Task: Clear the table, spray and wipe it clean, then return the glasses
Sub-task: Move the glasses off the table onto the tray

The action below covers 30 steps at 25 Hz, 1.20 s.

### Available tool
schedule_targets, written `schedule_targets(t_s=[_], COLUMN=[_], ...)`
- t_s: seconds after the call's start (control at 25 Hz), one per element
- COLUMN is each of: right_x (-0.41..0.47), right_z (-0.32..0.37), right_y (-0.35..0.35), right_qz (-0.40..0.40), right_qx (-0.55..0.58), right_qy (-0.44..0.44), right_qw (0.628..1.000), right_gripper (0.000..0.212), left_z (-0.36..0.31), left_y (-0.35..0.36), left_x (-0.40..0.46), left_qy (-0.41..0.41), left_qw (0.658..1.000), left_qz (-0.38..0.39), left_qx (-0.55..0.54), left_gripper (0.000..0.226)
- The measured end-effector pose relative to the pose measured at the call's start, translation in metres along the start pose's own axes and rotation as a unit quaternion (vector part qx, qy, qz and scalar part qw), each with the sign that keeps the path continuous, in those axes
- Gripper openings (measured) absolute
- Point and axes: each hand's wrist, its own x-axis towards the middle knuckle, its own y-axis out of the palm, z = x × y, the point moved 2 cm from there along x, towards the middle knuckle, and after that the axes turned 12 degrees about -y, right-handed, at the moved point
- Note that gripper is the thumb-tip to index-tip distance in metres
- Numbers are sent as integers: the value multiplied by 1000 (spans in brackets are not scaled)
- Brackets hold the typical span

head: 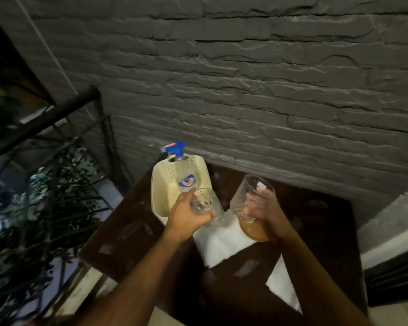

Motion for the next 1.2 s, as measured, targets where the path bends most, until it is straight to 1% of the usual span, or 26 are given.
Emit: schedule_targets(t_s=[0.12,0.2,0.24,0.36,0.44,0.52,0.68,0.8,0.92,1.0,1.08,1.12,1.2], right_x=[9,10,7,-15,-36,-58,-102,-138,-176,-194,-206,-211,-219], right_z=[-29,-48,-59,-93,-118,-143,-197,-238,-286,-321,-353,-367,-404], right_y=[63,107,138,231,294,356,464,529,572,592,606,612,618], right_qz=[15,26,42,85,125,172,271,322,363,394,416,428,424], right_qx=[-102,-193,-216,-257,-280,-282,-291,-321,-358,-398,-427,-436,-465], right_qy=[18,21,18,1,-3,-3,11,9,36,27,26,33,3], right_qw=[995,981,975,963,952,944,917,891,859,828,802,791,777], right_gripper=[78,85,88,92,88,83,86,84,80,81,82,78,68], left_z=[41,77,104,188,247,300,390,450,515,566,604,617,640], left_y=[-56,-97,-122,-194,-238,-276,-334,-361,-370,-366,-361,-359,-354], left_x=[-8,-17,-25,-56,-80,-106,-159,-204,-242,-255,-262,-263,-260], left_qy=[-10,-20,-32,-94,-126,-158,-210,-250,-324,-364,-389,-396,-405], left_qw=[999,997,995,986,980,971,949,923,885,867,856,851,845], left_qz=[-43,-71,-89,-135,-155,-176,-231,-285,-315,-323,-327,-332,-339], left_qx=[1,2,-3,-8,-9,-21,-39,-73,-110,-103,-96,-92,-86], left_gripper=[93,93,94,102,103,98,90,76,78,83,84,83,81])
